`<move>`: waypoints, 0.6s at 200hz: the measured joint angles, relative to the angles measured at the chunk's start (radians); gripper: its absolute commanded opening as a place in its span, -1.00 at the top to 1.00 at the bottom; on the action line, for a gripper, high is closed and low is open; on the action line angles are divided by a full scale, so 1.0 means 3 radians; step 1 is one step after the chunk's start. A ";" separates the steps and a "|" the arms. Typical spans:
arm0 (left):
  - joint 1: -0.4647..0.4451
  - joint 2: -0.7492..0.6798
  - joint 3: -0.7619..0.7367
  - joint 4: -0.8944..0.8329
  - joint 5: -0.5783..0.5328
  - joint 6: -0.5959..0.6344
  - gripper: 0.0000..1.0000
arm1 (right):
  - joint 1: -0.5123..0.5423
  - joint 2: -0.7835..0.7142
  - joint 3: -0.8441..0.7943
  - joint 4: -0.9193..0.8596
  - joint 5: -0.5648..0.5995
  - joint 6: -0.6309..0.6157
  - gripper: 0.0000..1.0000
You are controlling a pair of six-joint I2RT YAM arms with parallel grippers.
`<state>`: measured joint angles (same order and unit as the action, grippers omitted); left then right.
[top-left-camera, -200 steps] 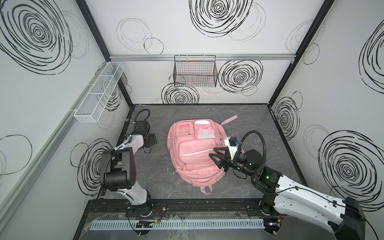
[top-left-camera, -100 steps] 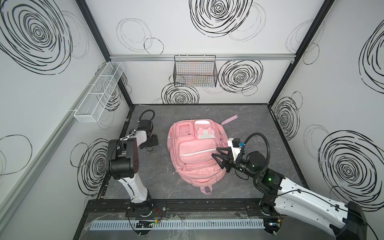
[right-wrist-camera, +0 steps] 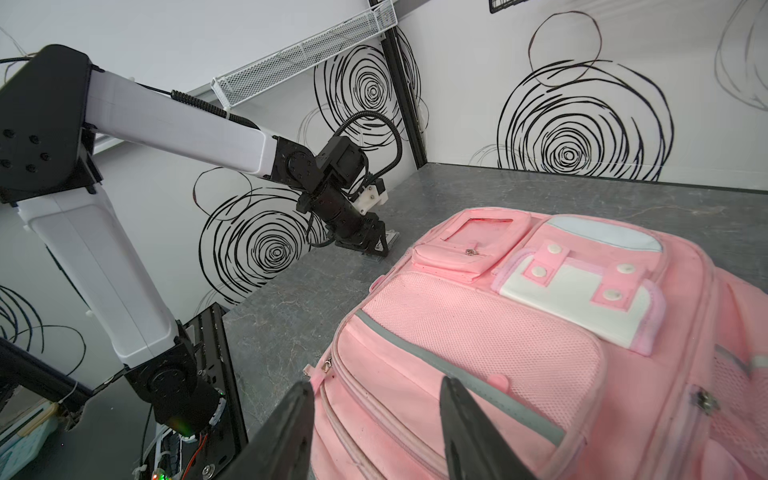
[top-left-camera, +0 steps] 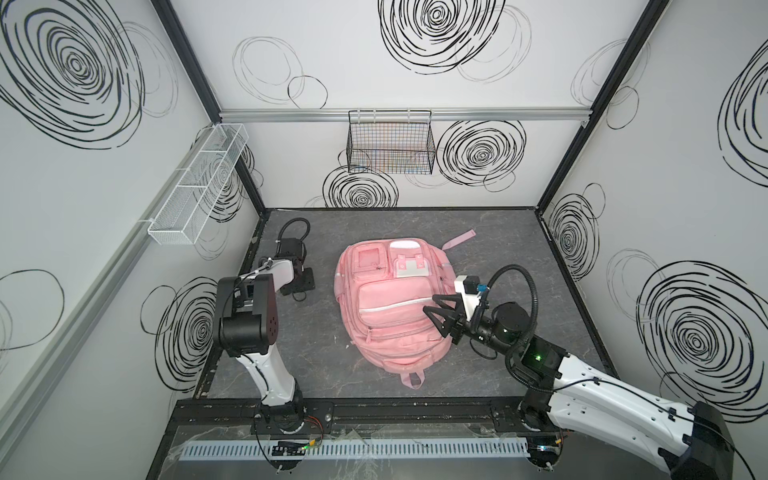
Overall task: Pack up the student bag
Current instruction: 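Lower the left gripper onto the clear ink refill box and grasp it, then lift the refill box over the bag and pass it to the right gripper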
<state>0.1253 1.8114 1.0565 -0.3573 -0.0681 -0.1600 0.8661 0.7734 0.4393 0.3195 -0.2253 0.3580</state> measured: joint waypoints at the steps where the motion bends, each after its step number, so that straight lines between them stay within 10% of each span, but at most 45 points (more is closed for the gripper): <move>1: 0.0000 -0.0006 -0.0004 0.0000 0.0000 0.0000 -0.13 | 0.0000 0.0000 0.0000 0.0000 0.0000 0.0000 -0.05; 68: -0.0249 -0.0806 -0.0086 -0.0005 -0.0037 -0.0052 -0.14 | -0.0009 0.0305 0.0169 -0.0084 -0.0001 0.0031 -0.11; 120: -0.1306 -0.1589 -0.0058 -0.0037 -0.0175 -0.0092 -0.14 | -0.0009 0.0811 0.0641 -0.0046 -0.0071 0.0365 -0.20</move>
<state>-0.2665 1.3346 1.0389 -0.3683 -0.1207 -0.1875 0.8635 1.0168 0.6315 0.3058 -0.2466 0.4675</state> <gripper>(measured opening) 0.589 0.599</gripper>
